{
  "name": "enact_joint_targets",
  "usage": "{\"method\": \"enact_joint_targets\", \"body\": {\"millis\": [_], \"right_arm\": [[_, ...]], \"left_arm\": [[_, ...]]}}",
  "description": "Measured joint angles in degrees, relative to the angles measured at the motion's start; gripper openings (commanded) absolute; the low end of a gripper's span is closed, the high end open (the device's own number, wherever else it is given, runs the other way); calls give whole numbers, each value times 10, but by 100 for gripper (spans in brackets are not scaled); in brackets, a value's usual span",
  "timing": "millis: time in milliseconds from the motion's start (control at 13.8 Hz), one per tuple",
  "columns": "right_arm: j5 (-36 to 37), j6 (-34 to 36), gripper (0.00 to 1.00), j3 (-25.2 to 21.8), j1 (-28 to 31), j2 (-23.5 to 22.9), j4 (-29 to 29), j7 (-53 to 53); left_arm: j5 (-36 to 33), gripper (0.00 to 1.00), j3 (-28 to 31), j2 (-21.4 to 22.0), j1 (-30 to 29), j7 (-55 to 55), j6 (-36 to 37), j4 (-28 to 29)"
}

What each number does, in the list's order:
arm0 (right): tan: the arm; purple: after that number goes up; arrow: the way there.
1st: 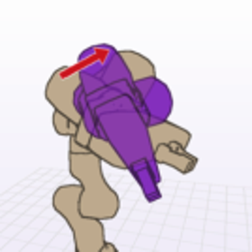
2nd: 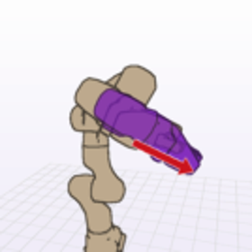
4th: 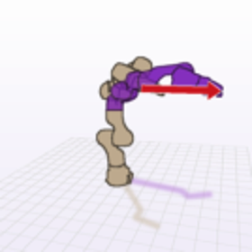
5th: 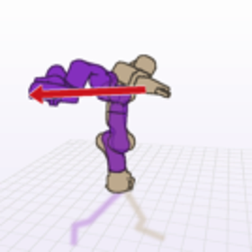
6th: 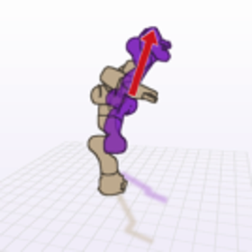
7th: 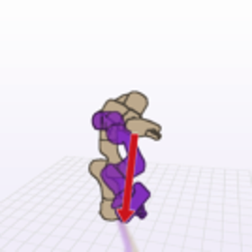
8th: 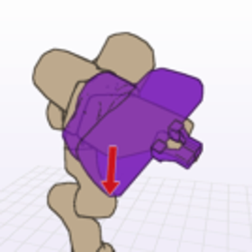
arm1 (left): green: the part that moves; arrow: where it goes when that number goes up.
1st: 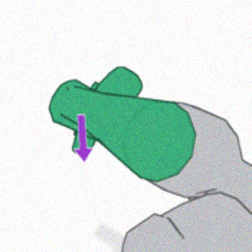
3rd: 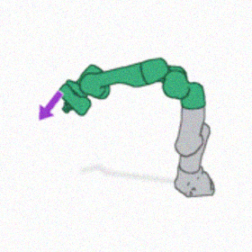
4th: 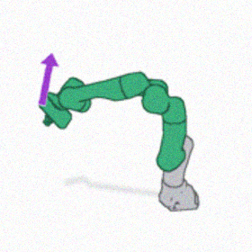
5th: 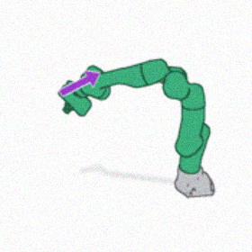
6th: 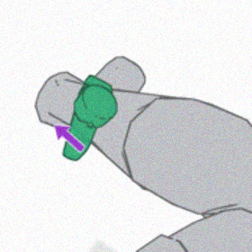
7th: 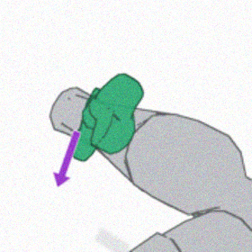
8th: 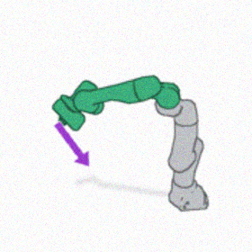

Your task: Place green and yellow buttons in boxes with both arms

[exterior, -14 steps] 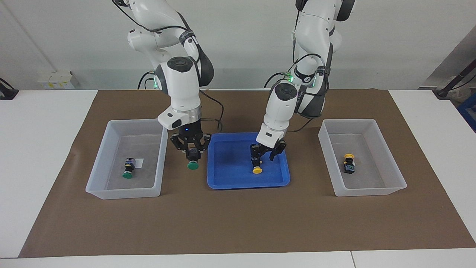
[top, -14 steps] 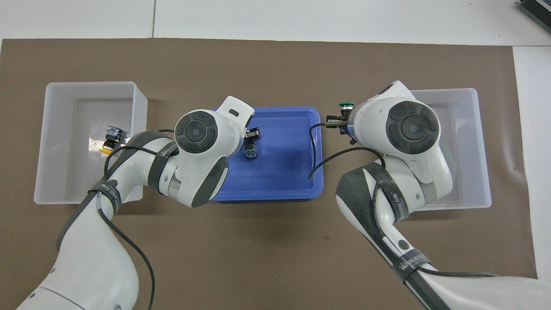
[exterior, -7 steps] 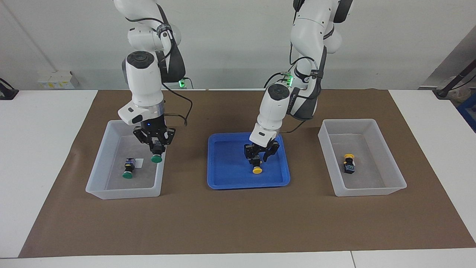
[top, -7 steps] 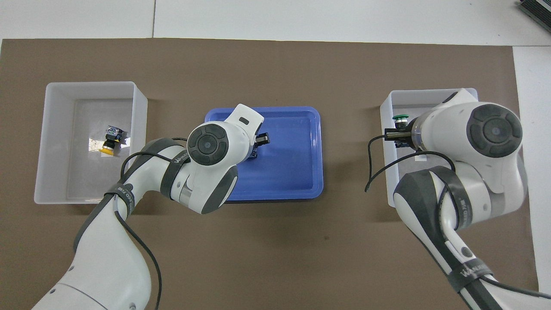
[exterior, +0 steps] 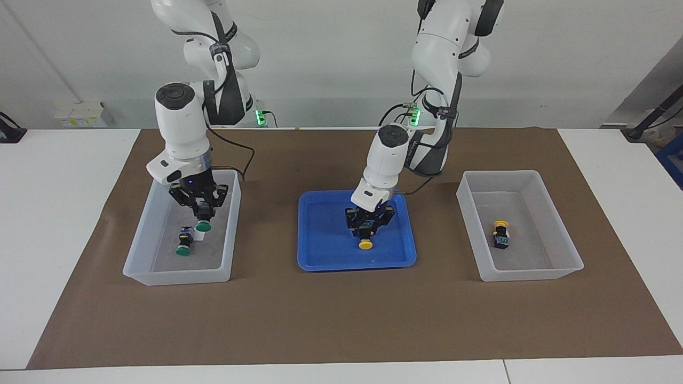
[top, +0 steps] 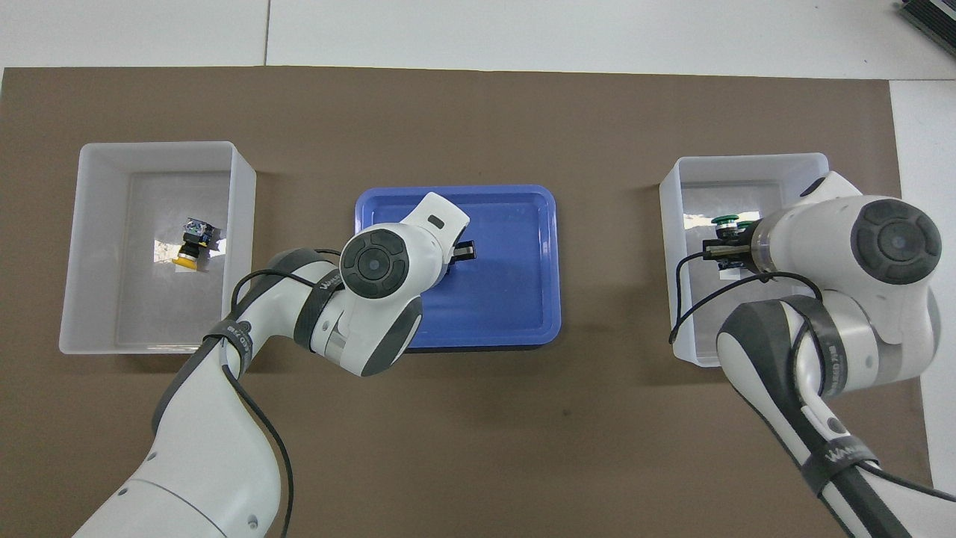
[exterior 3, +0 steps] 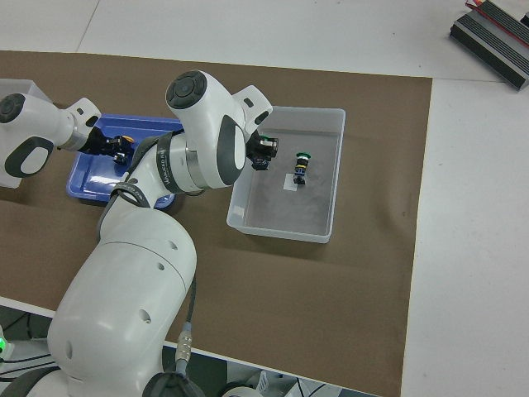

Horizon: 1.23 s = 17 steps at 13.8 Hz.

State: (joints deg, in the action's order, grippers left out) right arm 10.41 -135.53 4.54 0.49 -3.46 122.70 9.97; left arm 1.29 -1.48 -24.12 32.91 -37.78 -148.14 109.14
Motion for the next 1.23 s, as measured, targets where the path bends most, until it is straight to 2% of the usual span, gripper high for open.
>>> {"method": "enact_joint_targets", "body": {"millis": [145, 217, 362, 580, 652, 725, 797, 870, 1232], "right_arm": [[0, -47, 0, 0, 9, -27, 7, -13], [0, -68, 0, 0, 12, -43, 7, -16], [0, -94, 0, 0, 19, -73, 7, -17], [0, -102, 0, 0, 37, -95, 7, -27], [0, -107, 18, 0, 43, -98, 7, -28], [0, -109, 50, 0, 47, -99, 7, -29], [0, -109, 89, 0, 47, -99, 7, -30], [0, -109, 100, 1, 47, -99, 6, -30], [0, -103, 100, 2, 46, -94, -7, -30]], "left_arm": [[0, 56, 1, 0, 0, 6, -4, 0], [0, 49, 1, 0, 0, 8, -7, 0], [0, 42, 2, 0, 0, 8, -8, 0], [0, 25, 2, 0, 0, 9, -9, 0], [0, 17, 2, 0, 0, 9, -10, 0], [0, 8, 2, 0, 0, 9, -10, 0], [0, 0, 2, 0, 0, 9, -10, 0], [0, 0, 2, 0, 0, 9, -10, 0], [0, 0, 3, 0, -1, 9, -10, 0]]}}
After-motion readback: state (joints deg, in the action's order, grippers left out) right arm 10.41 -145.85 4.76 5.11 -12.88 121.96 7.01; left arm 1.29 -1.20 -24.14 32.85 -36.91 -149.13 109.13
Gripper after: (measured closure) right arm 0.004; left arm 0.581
